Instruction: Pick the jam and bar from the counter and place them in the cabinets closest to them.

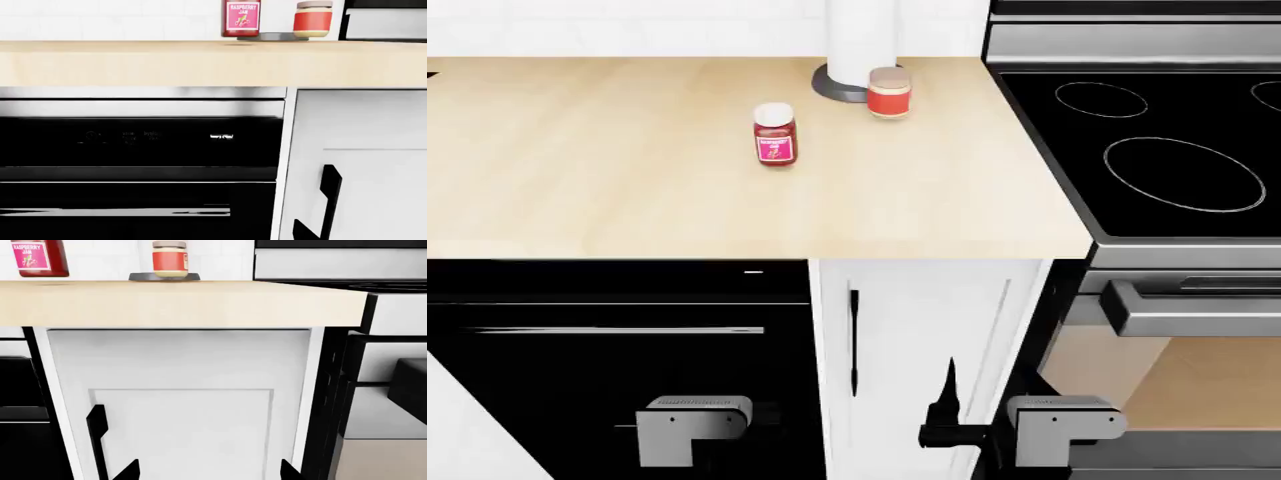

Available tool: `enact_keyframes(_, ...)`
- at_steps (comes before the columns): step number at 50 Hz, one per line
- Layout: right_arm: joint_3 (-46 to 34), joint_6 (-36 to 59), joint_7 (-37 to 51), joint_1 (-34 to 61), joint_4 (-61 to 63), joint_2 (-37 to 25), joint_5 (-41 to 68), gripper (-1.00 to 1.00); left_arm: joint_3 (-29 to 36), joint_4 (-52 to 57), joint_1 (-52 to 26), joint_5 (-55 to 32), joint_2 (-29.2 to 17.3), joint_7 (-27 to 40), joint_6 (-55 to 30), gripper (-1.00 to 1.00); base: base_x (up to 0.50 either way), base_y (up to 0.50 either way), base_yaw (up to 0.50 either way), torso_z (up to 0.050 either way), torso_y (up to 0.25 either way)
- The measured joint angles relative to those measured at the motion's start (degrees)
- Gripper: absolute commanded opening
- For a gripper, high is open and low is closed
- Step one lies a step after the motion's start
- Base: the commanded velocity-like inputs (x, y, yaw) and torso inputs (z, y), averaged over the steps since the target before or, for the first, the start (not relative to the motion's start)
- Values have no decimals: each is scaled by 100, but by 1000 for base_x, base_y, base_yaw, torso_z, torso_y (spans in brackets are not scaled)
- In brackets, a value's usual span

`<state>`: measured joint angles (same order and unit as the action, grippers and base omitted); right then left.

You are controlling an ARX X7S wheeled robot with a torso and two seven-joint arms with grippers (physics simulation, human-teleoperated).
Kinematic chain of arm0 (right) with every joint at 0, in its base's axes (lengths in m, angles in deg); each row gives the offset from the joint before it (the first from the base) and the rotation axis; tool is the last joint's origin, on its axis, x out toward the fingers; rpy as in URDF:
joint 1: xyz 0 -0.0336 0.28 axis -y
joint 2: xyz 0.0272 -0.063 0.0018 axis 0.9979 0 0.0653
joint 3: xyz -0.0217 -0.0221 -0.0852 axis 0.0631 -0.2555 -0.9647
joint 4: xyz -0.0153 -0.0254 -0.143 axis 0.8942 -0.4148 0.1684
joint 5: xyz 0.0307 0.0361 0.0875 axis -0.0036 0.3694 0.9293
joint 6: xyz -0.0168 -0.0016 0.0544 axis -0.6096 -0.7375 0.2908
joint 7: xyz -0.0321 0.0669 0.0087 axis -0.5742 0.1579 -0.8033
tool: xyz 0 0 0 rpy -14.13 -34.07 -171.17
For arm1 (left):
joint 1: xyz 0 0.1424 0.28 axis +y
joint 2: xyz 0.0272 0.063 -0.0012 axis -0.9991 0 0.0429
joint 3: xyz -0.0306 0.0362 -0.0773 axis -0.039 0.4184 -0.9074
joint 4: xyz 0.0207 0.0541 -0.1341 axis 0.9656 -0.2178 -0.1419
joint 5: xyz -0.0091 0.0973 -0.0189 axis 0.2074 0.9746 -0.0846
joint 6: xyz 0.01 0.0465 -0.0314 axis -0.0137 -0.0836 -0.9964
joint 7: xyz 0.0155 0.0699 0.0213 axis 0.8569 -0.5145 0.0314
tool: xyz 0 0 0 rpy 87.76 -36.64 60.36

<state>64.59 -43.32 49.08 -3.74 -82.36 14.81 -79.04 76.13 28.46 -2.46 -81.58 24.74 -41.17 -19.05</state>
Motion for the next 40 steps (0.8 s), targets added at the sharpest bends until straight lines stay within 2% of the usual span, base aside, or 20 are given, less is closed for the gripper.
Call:
enact_keyframes(5, -64, -6, 70, 3, -7, -44, 27, 100, 47, 8, 3, -61, -46, 47, 8, 100, 0, 0, 0, 0, 0)
enact_keyframes(40, -465, 269, 414, 111, -49, -403, 622, 100, 502, -6, -41, -334, -411, 505, -110, 100, 0, 0, 0, 50, 0)
